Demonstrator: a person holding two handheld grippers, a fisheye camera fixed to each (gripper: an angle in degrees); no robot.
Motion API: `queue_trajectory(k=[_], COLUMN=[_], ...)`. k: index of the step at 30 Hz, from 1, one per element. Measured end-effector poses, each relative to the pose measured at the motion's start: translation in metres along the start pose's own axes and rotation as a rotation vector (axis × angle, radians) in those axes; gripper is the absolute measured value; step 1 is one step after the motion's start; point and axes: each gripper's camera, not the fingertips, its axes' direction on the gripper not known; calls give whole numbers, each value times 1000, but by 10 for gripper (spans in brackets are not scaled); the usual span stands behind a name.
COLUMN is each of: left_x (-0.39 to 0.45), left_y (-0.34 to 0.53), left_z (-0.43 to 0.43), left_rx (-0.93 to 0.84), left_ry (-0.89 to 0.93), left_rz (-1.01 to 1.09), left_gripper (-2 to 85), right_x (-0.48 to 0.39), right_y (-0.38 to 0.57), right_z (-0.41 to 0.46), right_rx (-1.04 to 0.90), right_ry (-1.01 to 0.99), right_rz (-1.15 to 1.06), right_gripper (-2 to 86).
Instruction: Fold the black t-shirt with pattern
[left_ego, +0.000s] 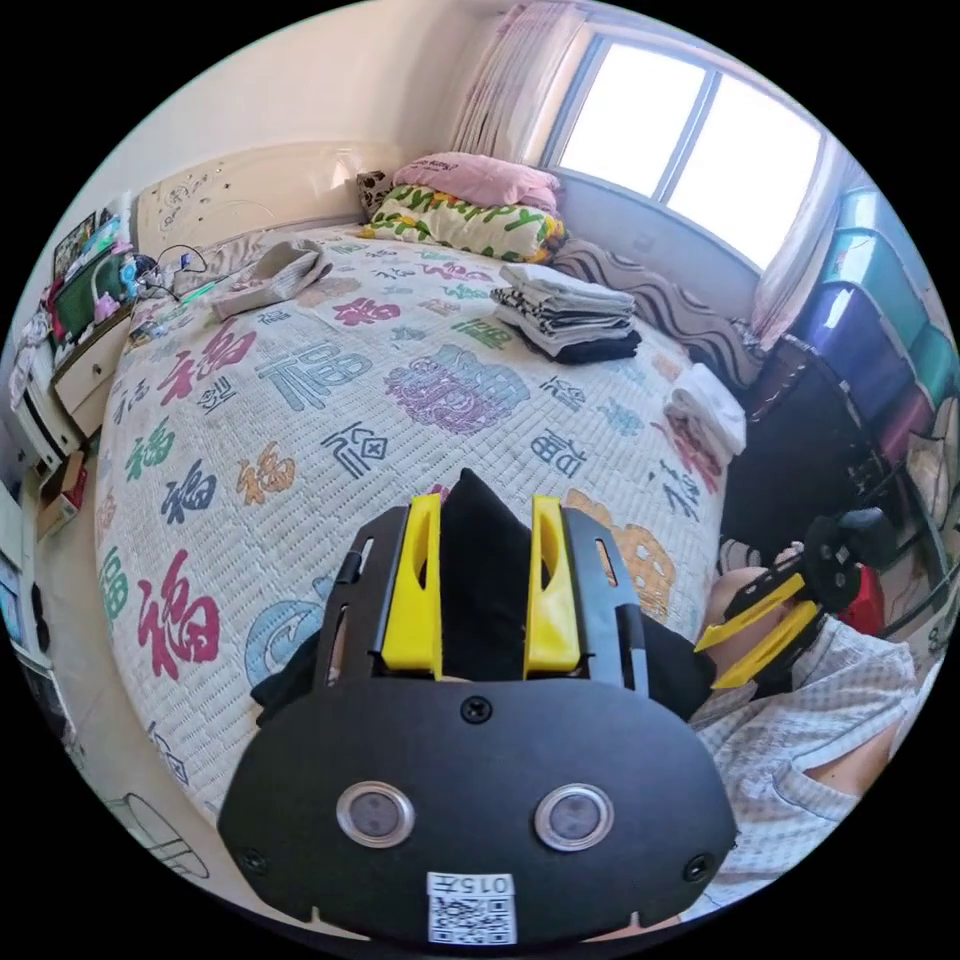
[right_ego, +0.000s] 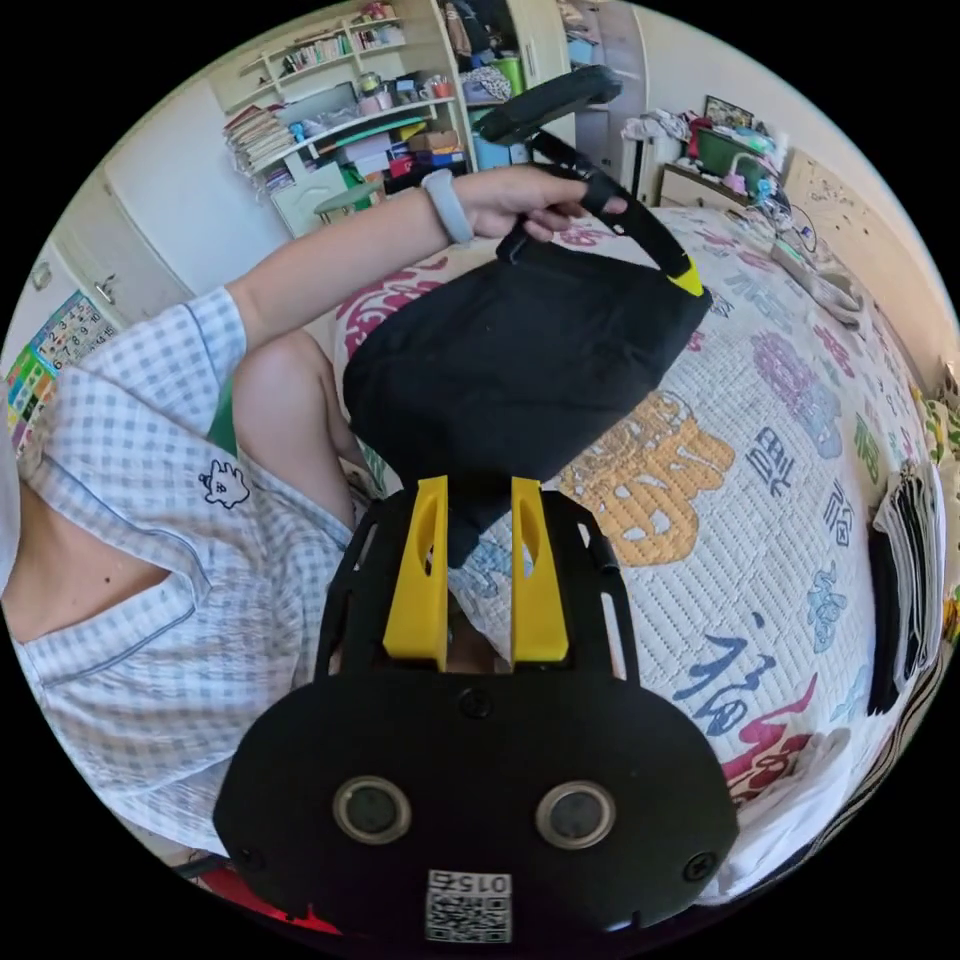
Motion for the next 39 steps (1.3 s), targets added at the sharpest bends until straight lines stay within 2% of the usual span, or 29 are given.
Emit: queue_trajectory(k=[3, 5, 9, 13, 15, 17, 19, 20, 23, 24, 28, 31, 34, 39], left_x=[8, 7, 4, -8, -22, -45, -65, -79, -121, -130, -200, -238, -255, -270], left_y=[-28, -42, -52, -50, -47, -28, -3, 17, 78, 90, 167, 187, 188, 178], left_z=[41, 65, 89, 85, 55, -11, -61, -91, -141, -147, -150, -130, -114, -102], left_rx=[-121, -192, -206, -186, -105, 97, 198, 237, 269, 270, 288, 207, 132, 117], left_ry=[-108, -162, -260, -247, -171, -2, 70, 85, 83, 86, 168, 274, 301, 353], left_rz=[35, 44, 50, 40, -5, -53, -90, -116, -223, -251, -463, -554, -554, -521], left_gripper=[102, 84, 52, 44, 46, 54, 73, 87, 107, 109, 127, 157, 160, 148], right_x=[-4, -10, -14, 13, 32, 60, 84, 102, 156, 167, 235, 269, 299, 322], right_y=[-7, -14, -20, -18, -10, 7, 18, 20, 5, -1, -53, -64, -69, -82], right_z=[4, 10, 9, -18, -46, -94, -123, -136, -148, -146, -112, -84, -63, -46], right_rx=[-26, -56, -92, -56, 36, 281, 455, 545, 647, 642, 425, 429, 405, 384], right_ry=[-32, 17, 65, -27, -58, -113, -149, -166, -271, -299, -358, -456, -468, -531], right_rz=[-39, -72, -125, -75, -27, 11, 31, 59, 176, 195, 353, 416, 490, 504], right_gripper=[78, 35, 0, 16, 31, 41, 50, 58, 78, 82, 110, 121, 127, 126])
